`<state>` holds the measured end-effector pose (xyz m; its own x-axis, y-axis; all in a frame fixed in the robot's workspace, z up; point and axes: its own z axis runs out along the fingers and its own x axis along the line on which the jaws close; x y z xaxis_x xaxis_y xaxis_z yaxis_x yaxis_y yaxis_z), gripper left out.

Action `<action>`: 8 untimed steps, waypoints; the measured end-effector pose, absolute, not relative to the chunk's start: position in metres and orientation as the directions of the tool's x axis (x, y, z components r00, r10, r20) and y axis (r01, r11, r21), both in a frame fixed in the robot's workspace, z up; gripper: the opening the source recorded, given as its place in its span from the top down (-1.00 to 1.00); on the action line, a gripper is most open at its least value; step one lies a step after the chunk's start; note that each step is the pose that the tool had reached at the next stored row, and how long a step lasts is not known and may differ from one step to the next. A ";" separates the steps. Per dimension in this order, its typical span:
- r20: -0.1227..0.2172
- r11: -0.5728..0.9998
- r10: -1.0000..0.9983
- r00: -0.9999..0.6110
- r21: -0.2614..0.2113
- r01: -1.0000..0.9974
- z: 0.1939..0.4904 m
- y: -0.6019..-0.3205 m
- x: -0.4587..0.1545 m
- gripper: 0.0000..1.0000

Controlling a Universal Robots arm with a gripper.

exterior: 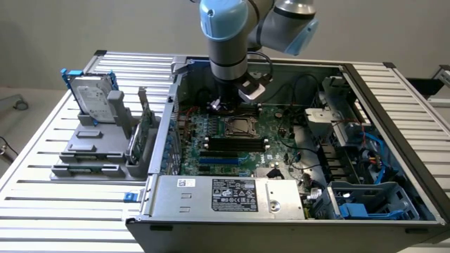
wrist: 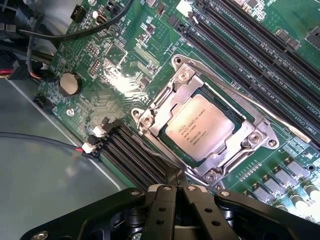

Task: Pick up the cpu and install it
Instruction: 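Install the first cpu locking lever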

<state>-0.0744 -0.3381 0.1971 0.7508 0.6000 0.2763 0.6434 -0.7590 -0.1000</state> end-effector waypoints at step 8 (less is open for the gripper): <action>0.274 -0.759 0.601 0.751 -0.098 0.643 0.197 -0.338 -0.071 0.79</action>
<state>-0.0714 -0.3381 0.1968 0.7509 0.6007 0.2744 0.6432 -0.7594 -0.0976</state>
